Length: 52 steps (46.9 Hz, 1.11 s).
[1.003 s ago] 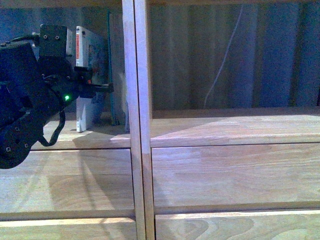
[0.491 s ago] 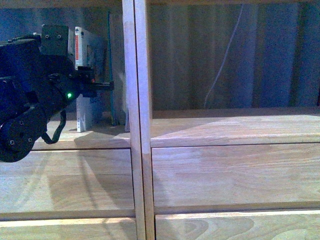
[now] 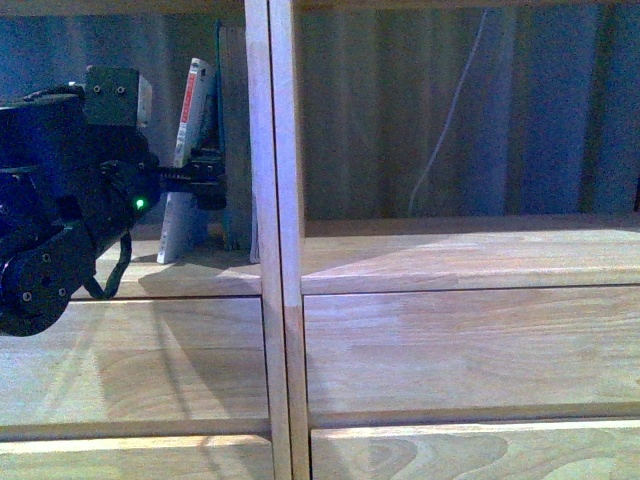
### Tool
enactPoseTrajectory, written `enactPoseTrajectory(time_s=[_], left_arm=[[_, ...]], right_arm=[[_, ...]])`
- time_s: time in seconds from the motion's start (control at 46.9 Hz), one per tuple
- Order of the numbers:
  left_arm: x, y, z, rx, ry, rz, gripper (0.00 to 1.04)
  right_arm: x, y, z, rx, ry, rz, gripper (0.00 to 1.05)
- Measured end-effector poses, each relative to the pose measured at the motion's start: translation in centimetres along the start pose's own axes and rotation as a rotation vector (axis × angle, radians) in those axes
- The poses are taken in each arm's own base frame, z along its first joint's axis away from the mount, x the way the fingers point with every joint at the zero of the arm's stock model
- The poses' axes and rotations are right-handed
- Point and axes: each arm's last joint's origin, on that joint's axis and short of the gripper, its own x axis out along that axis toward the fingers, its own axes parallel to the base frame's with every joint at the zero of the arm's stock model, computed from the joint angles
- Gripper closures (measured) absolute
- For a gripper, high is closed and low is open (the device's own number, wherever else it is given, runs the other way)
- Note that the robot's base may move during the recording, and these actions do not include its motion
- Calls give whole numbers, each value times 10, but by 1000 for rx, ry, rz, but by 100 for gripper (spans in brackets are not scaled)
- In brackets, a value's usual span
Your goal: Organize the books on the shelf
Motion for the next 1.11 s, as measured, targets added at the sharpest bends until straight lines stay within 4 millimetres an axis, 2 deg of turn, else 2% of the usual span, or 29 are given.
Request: enactPoseTrajectory(time_s=[0.277, 0.47, 0.64, 0.832, 1.003, 1.11], left_arm=[[-12, -1, -14, -68, 84, 18, 7], [-27, -10, -11, -147, 117, 3, 7], [-43, -23, 10, -223, 129, -37, 7], [-72, -31, 35, -221, 130, -57, 7], [-108, -34, 55, -157, 139, 16, 7], [-139, -35, 69, -92, 142, 77, 7]], right_arm=[[0, 0, 0, 0, 0, 0, 7], [0, 0, 0, 0, 0, 0, 7], [0, 0, 0, 0, 0, 0, 7], [0, 0, 0, 0, 0, 0, 7], [0, 0, 0, 0, 0, 0, 7], [0, 0, 0, 0, 0, 0, 7]])
